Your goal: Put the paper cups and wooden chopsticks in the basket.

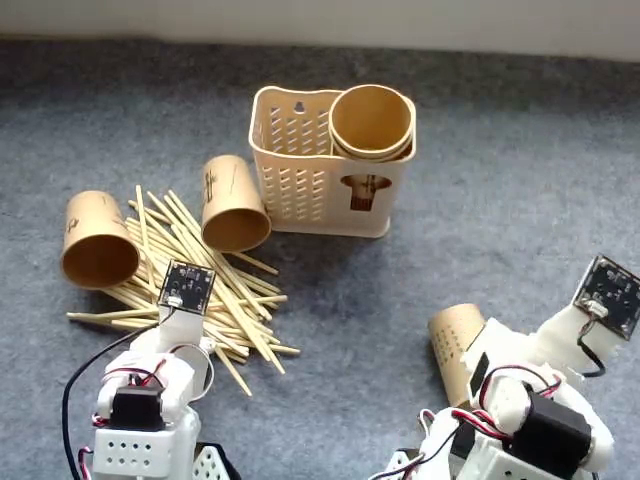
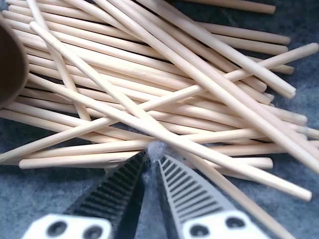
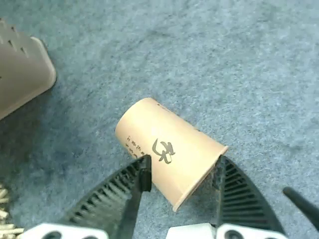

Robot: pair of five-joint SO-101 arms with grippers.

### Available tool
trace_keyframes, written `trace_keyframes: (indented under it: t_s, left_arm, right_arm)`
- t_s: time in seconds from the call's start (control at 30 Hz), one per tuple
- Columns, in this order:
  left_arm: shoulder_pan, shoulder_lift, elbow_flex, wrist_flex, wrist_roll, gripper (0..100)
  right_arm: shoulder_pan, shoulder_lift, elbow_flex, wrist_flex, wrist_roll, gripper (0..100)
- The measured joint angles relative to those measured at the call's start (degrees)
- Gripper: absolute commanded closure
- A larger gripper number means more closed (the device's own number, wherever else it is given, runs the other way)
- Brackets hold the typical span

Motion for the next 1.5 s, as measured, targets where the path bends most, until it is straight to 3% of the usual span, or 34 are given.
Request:
trace_keyframes:
  t_s: [0.33,0.73,1.5]
  left_arm:
    - [0.0,0.0,0.0,0.0,0.0,98]
    - [0.0,0.0,0.0,0.0,0.0,98]
    - [0.0,0.0,0.0,0.0,0.0,98]
  right_arm:
    - [10.73,2.37,0.0,0.0,-0.18,82.4]
    - [11.34,31.65,0.18,-0.7,-0.18,82.4]
    - [-0.18,35.34,3.78,-5.01,-0.18,82.8]
